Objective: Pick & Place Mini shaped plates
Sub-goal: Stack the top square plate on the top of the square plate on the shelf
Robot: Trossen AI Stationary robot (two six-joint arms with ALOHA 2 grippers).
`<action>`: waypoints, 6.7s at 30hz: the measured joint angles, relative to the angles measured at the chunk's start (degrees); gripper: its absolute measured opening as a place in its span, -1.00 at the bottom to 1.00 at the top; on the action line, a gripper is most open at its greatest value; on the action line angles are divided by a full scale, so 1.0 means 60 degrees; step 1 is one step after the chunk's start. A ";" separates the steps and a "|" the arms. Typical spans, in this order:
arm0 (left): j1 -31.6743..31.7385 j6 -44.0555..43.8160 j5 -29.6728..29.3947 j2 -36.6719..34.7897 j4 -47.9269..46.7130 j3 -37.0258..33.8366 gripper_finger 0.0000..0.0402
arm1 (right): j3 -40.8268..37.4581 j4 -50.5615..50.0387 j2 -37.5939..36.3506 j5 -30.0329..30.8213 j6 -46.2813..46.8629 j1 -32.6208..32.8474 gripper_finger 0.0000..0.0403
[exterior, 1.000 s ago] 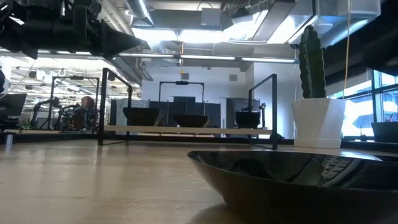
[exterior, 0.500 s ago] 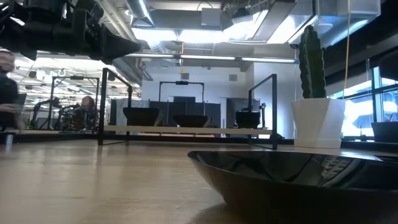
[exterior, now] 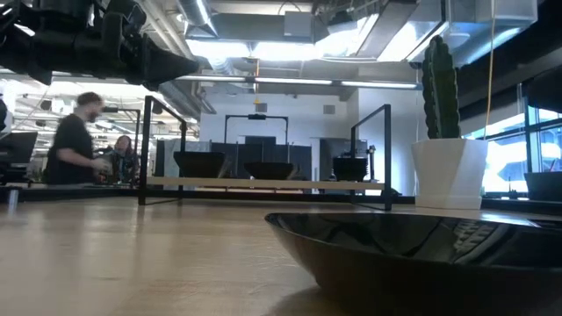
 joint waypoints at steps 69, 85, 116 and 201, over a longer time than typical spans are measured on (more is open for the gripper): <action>0.0000 0.0262 0.1025 -0.0004 -0.0423 0.0809 -0.97 | -0.0044 0.0872 0.0025 0.0615 0.0523 0.0084 -0.96; 0.0000 0.0247 0.1029 -0.0004 -0.0430 0.0809 -0.97 | -0.1238 0.0772 0.0036 0.0288 0.1275 0.0084 -0.96; 0.0000 0.0262 0.1029 -0.0007 -0.0572 0.0809 -0.94 | -0.1475 0.1235 0.0036 0.3798 -0.1959 -0.2018 -0.96; 0.0001 0.0514 0.0996 -0.0007 -0.1141 0.0805 -0.95 | 0.2761 -0.1341 0.2130 0.2765 -0.3795 -0.1191 -0.30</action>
